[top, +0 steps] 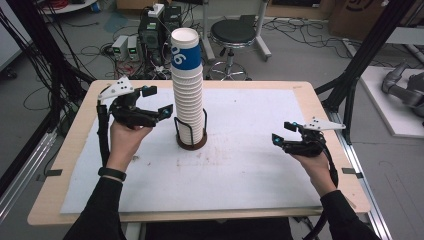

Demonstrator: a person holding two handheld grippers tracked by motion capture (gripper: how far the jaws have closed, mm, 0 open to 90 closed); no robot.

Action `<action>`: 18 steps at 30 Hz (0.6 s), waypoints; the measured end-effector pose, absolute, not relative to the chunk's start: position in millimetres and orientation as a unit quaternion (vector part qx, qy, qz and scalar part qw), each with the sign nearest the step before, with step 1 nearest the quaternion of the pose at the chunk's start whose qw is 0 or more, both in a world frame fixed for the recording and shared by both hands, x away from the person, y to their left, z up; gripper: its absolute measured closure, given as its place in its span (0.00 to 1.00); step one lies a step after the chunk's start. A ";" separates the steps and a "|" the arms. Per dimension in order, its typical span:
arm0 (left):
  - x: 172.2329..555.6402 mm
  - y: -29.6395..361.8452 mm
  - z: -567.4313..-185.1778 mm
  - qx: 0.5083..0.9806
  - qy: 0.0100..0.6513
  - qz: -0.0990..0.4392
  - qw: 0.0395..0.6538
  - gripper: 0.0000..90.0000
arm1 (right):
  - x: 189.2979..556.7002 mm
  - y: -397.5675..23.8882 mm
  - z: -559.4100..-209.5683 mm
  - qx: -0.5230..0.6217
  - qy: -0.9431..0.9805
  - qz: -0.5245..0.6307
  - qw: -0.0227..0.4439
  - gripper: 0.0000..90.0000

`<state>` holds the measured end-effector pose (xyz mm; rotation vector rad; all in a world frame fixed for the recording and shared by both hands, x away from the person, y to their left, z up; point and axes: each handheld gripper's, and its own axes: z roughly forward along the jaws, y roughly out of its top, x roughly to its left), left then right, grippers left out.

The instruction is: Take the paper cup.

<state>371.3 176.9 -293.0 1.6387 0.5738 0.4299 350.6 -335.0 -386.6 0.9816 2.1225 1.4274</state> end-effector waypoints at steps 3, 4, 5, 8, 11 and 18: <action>375.2 172.3 -286.8 0.711 0.247 0.187 0.632 0.08 | 350.9 -335.4 -386.8 0.350 0.760 0.511 0.199 0.27; 376.4 170.5 -284.6 0.713 0.245 0.187 0.630 0.08 | 350.9 -335.3 -386.8 0.350 0.760 0.511 0.199 0.27; 377.8 168.4 -282.4 0.715 0.244 0.188 0.627 0.08 | 350.9 -335.3 -386.8 0.350 0.760 0.511 0.199 0.27; 381.2 162.4 -275.7 0.718 0.239 0.192 0.625 0.08 | 350.7 -335.0 -386.7 0.350 0.760 0.510 0.199 0.27; 384.7 157.1 -270.1 0.720 0.236 0.194 0.623 0.08 | 350.7 -335.1 -386.7 0.350 0.760 0.510 0.198 0.27; 394.8 147.1 -262.8 0.724 0.235 0.191 0.620 0.08 | 350.5 -335.2 -386.4 0.350 0.759 0.513 0.198 0.27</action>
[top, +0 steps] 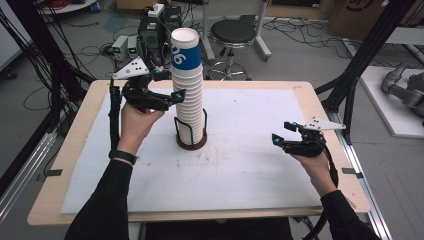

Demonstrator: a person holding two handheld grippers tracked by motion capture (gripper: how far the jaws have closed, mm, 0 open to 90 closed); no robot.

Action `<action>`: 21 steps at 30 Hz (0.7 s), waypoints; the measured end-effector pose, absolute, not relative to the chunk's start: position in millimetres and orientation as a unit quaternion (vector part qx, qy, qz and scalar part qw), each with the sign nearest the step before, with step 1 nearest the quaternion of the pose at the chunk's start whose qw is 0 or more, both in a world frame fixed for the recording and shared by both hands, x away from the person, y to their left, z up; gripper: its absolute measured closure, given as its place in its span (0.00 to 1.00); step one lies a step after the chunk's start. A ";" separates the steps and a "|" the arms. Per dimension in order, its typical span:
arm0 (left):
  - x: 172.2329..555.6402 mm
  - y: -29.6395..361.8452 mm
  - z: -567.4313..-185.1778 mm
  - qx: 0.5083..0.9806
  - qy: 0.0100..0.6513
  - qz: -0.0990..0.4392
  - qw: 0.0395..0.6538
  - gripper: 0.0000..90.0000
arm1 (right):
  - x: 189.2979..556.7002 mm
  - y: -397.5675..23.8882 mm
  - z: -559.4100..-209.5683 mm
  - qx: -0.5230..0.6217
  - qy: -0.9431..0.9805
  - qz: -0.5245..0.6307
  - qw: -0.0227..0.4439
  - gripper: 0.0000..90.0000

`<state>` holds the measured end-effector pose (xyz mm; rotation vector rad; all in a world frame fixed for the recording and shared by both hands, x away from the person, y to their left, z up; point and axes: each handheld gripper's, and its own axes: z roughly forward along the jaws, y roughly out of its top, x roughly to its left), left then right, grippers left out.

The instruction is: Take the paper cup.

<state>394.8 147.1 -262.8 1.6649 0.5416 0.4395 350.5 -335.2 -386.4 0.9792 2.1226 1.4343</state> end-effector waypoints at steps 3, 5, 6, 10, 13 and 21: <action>399.7 143.0 -260.3 0.724 0.235 0.188 0.620 0.08 | 350.6 -335.3 -386.4 0.350 0.759 0.513 0.198 0.27; 402.4 139.7 -258.9 0.725 0.235 0.186 0.621 0.08 | 350.6 -335.3 -386.5 0.350 0.759 0.513 0.198 0.27; 403.5 138.3 -258.3 0.726 0.236 0.186 0.619 0.08 | 350.6 -335.4 -386.4 0.349 0.759 0.513 0.198 0.27; 410.5 133.3 -257.6 0.726 0.237 0.183 0.619 0.08 | 350.6 -335.1 -386.5 0.349 0.759 0.513 0.197 0.27; 414.2 131.3 -258.3 0.728 0.236 0.180 0.618 0.08 | 350.7 -335.0 -386.5 0.347 0.760 0.513 0.198 0.27; 418.2 130.5 -258.3 0.723 0.234 0.176 0.625 0.11 | 350.6 -334.5 -386.5 0.346 0.760 0.514 0.197 0.27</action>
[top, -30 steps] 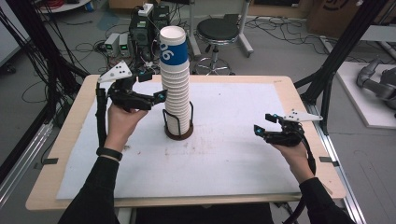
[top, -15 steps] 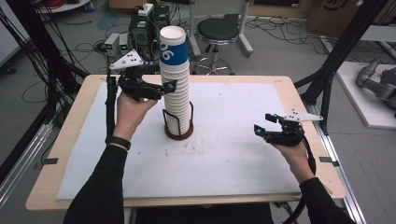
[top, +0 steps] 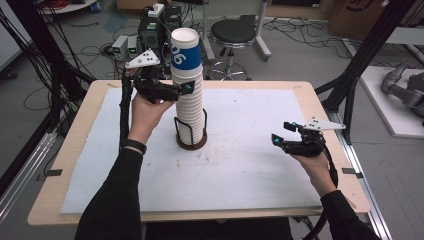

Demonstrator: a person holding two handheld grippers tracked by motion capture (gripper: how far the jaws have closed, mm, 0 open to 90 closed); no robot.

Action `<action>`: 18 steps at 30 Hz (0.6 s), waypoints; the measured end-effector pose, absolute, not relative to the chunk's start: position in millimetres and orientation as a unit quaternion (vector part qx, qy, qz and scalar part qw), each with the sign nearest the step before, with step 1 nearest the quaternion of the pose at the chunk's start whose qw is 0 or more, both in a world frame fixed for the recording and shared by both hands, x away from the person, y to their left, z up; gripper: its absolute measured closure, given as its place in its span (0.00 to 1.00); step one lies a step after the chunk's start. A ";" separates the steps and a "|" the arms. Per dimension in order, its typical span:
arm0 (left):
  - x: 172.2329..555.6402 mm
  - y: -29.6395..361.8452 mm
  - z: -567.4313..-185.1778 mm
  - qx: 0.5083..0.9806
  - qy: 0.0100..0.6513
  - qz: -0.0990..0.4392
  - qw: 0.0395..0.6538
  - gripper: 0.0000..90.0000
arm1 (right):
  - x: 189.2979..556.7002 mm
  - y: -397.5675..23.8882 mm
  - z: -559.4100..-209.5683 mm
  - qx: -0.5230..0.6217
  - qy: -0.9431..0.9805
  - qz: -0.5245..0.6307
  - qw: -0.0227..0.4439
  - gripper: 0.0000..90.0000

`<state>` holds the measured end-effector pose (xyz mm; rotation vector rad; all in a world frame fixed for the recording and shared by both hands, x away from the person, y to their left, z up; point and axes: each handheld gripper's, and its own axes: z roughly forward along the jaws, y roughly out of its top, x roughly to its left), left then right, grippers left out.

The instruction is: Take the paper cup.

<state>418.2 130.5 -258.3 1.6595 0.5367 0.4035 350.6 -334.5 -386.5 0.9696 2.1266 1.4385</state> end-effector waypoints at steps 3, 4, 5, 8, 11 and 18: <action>418.3 131.1 -258.4 0.723 0.234 0.175 0.626 0.12 | 350.2 -333.9 -386.2 0.347 0.759 0.516 0.195 0.27; 418.3 131.1 -258.4 0.723 0.234 0.175 0.626 0.12 | 350.3 -333.7 -386.2 0.346 0.759 0.516 0.195 0.27; 418.3 131.2 -258.3 0.724 0.233 0.175 0.625 0.12 | 350.3 -333.7 -386.2 0.346 0.759 0.516 0.195 0.27; 418.4 131.1 -258.4 0.723 0.234 0.175 0.626 0.12 | 349.8 -331.6 -385.4 0.344 0.759 0.518 0.192 0.27; 418.7 131.1 -258.5 0.723 0.233 0.175 0.626 0.12 | 349.0 -328.4 -382.4 0.340 0.759 0.523 0.189 0.28; 419.1 131.1 -258.3 0.724 0.233 0.176 0.626 0.12 | 347.7 -317.2 -370.8 0.322 0.759 0.536 0.183 0.28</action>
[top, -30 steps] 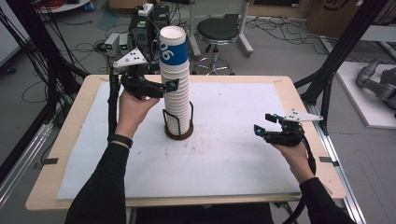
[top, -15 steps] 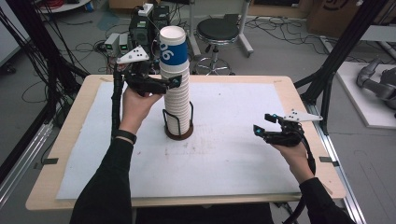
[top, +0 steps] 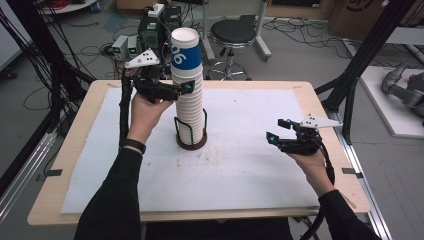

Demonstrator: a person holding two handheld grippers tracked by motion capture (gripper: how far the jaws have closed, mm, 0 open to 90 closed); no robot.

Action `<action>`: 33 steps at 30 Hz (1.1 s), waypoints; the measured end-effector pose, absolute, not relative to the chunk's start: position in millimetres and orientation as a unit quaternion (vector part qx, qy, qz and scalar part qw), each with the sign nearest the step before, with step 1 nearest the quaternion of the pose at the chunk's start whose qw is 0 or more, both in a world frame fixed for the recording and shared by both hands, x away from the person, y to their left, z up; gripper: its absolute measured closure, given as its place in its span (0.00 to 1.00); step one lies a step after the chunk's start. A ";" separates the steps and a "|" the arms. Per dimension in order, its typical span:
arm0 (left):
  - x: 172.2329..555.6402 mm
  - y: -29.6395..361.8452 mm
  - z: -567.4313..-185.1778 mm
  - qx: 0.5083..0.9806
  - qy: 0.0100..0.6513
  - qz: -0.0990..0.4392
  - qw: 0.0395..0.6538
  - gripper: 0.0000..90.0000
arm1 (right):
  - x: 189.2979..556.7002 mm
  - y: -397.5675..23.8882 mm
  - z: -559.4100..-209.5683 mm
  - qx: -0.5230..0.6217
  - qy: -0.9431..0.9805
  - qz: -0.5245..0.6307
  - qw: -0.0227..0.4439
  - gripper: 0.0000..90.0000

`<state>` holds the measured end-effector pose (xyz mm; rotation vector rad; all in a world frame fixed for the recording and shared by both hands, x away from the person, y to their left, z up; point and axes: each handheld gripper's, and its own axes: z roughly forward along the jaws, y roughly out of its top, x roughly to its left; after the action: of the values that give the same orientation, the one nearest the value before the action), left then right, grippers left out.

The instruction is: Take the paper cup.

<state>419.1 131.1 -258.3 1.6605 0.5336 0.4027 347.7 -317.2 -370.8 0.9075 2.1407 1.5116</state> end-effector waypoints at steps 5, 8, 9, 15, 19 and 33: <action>418.9 131.1 -258.3 0.724 0.233 0.175 0.625 0.12 | 348.8 -313.5 -361.5 0.313 0.755 0.547 0.179 0.28; 418.9 131.1 -258.3 0.724 0.234 0.175 0.625 0.12 | 352.1 -310.0 -351.9 0.310 0.751 0.557 0.175 0.28; 418.9 131.0 -258.2 0.723 0.234 0.176 0.625 0.12 | 353.8 -308.9 -348.2 0.304 0.750 0.560 0.177 0.28; 418.8 130.8 -258.0 0.724 0.235 0.176 0.625 0.12 | 363.1 -297.7 -323.0 0.283 0.742 0.583 0.171 0.28; 418.9 130.6 -257.5 0.725 0.235 0.175 0.623 0.12 | 372.1 -287.4 -304.9 0.269 0.739 0.595 0.164 0.28; 419.1 130.3 -257.1 0.725 0.236 0.175 0.623 0.12 | 393.5 -235.7 -243.0 0.224 0.738 0.617 0.154 0.28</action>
<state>419.1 130.3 -257.1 1.6661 0.5416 0.4015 393.5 -235.7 -243.0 0.6428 2.1153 1.7695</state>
